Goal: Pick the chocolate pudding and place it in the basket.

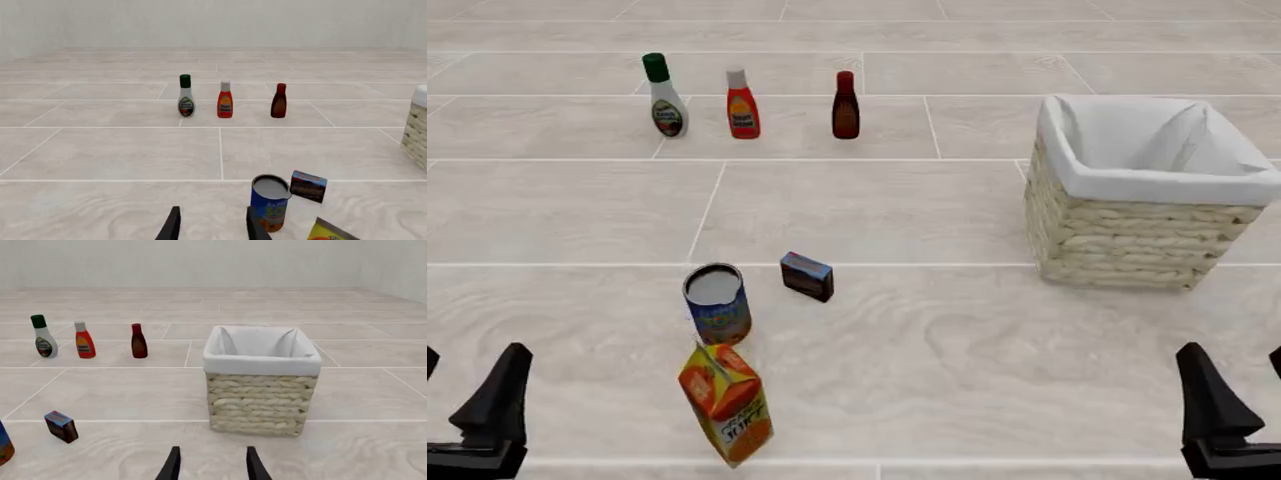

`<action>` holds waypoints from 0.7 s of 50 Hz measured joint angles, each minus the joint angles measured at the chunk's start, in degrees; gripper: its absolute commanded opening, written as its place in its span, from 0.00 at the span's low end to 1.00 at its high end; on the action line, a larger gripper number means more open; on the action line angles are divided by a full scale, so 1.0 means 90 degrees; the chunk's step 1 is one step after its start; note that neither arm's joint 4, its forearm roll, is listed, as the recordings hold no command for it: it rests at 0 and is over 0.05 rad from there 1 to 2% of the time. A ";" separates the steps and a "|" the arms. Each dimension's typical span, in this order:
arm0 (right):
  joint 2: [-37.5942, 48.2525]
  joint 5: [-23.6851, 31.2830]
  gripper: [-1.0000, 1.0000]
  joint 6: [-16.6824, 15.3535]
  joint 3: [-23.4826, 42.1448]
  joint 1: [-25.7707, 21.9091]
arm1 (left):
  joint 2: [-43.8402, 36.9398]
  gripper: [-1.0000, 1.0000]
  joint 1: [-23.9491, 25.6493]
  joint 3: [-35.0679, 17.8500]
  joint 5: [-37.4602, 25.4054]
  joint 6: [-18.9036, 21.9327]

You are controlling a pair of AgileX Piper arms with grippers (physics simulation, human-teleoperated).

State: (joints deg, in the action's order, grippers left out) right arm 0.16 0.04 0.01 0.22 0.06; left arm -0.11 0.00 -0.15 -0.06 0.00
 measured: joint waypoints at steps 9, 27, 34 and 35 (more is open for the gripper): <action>0.0070 -0.0044 1.00 -0.0015 0.0009 -0.0019 | -0.0021 1.00 0.0001 -0.0004 0.0014 0.0001; 0.0260 -0.0190 1.00 -0.0051 0.0008 -0.0068 | -0.0032 1.00 0.0002 -0.0029 0.0004 0.0004; 0.0736 -0.0403 1.00 -0.0133 0.0242 -0.0197 | -0.0036 1.00 0.0003 -0.0022 0.0016 0.0006; 0.0867 -0.0451 1.00 -0.0165 0.0307 -0.0243 | -0.0037 1.00 0.0003 -0.0021 0.0017 0.0007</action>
State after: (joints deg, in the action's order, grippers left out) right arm 7.97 -4.02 -1.47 2.98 -2.13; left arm -0.45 0.02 -0.34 0.09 0.06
